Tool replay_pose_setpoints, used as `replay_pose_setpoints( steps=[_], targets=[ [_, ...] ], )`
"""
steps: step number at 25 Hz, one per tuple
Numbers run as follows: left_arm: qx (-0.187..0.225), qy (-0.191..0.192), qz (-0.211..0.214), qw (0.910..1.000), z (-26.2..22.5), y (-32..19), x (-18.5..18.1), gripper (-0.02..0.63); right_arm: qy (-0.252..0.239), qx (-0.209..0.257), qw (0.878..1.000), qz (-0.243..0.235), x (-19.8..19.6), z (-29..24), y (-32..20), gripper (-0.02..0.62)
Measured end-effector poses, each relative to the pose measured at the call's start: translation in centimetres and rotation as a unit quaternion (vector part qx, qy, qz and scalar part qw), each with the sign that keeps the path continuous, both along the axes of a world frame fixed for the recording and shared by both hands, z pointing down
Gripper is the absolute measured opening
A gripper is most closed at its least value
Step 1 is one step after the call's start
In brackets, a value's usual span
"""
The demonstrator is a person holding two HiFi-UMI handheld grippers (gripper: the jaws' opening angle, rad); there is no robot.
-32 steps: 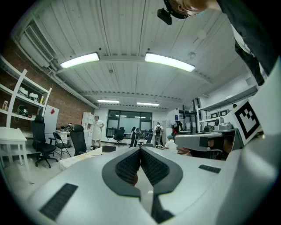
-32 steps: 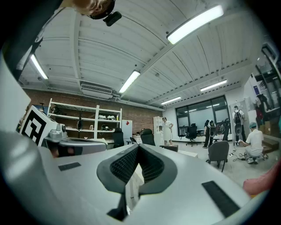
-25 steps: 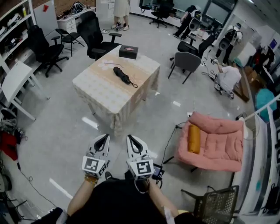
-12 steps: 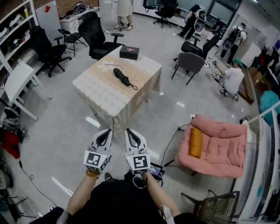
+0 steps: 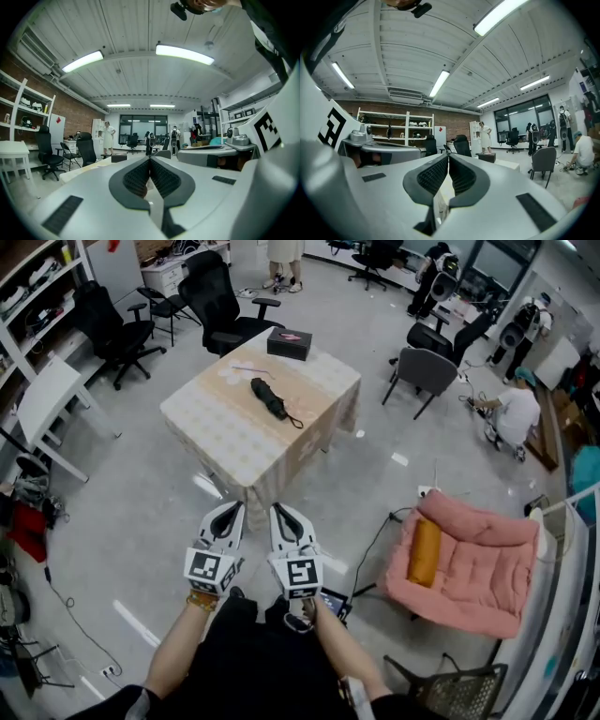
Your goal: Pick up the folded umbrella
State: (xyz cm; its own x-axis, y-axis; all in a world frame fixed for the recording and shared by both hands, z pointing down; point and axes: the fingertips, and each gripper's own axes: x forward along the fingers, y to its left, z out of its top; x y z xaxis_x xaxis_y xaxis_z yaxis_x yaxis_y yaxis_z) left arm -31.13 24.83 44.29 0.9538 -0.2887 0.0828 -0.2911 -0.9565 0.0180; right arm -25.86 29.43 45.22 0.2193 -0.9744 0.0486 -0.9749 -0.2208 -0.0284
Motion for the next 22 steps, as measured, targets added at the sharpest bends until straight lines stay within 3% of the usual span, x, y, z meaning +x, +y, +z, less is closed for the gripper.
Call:
replay_pose_setpoints(
  steps=[13, 22],
  targets=[
    [-0.028, -0.003, 0.021, 0.9994, 2.4, -11.3, 2.8, 0.014, -0.001, -0.034, 0.999, 0.011, 2.1, 0.7, -11.0, 0.017],
    [-0.028, -0.005, 0.039, 0.9988, 2.3, -17.1, 5.9, 0.014, 0.021, -0.020, 0.999, 0.030, 5.9, 0.2, -16.8, 0.017]
  ],
)
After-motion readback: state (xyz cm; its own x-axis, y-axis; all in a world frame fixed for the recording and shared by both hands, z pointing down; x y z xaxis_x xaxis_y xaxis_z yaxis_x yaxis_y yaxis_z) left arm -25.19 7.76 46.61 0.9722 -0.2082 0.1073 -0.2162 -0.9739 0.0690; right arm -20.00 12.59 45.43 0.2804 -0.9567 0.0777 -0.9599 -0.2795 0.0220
